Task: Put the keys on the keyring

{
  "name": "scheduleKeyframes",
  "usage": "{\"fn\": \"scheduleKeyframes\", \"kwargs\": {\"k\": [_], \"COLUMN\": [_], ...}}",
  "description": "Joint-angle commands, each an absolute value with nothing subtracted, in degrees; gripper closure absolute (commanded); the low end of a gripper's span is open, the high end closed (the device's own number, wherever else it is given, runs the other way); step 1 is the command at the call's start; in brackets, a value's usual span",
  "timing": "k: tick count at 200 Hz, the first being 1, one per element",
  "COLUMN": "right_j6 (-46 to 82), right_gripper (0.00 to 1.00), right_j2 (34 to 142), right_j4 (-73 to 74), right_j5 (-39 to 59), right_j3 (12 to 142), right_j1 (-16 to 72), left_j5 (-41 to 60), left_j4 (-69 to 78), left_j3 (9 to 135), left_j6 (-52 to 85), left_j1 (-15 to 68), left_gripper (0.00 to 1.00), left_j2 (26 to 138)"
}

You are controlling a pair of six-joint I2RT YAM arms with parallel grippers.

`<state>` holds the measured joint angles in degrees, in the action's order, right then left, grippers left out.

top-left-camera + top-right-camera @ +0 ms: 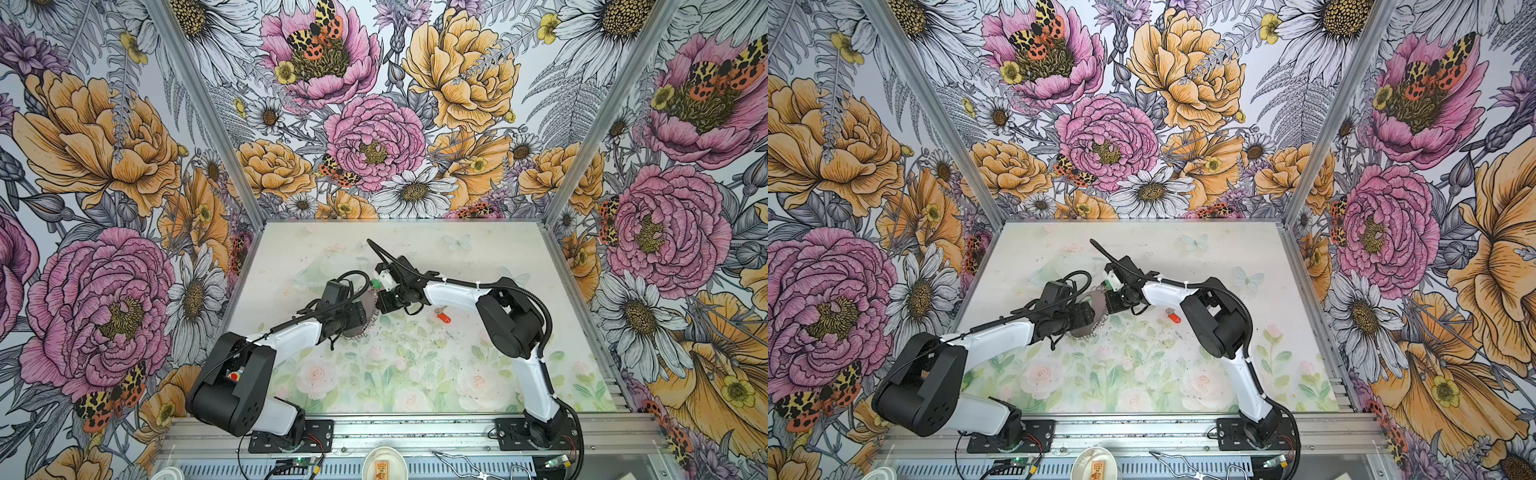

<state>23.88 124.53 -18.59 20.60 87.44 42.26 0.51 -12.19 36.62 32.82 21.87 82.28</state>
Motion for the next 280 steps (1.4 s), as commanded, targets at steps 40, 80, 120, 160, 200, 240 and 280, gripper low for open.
{"fn": "scheduleKeyframes", "kwargs": {"k": [40,80,120,160,200,240,280], "right_j6": [22.6,22.5,22.8,23.1,22.3,17.2,6.1], "right_gripper": [0.88,0.87,0.85,0.87,0.96,1.00,1.00], "right_j2": [125.6,125.6,126.3,126.7,125.1,118.4,107.2], "right_j4": [-19.5,-19.6,-19.5,-19.4,-20.1,-22.9,-23.4], "right_j5": [20.7,20.7,21.3,21.2,19.0,11.6,9.3], "right_j3": [88.9,88.7,89.0,89.6,89.2,86.9,81.8], "right_j1": [43.2,43.4,43.5,43.6,43.7,43.6,43.8], "left_j5": [1.2,1.4,1.4,1.3,1.2,1.8,4.3], "left_j4": [-10.9,-10.3,-10.0,-9.9,-9.9,-11.6,-11.7], "left_j3": [35.2,34.9,34.6,34.3,34.2,35.1,35.9], "left_j6": [32.3,32.5,32.6,32.7,32.6,31.6,28.9], "left_j1": [21.4,21.5,21.4,21.4,21.4,20.4,19.4], "left_gripper": [0.15,0.15,0.15,0.15,0.15,0.15,0.15], "left_j2": [83.6,84.1,84.0,83.9,83.7,80.1,70.1]}}
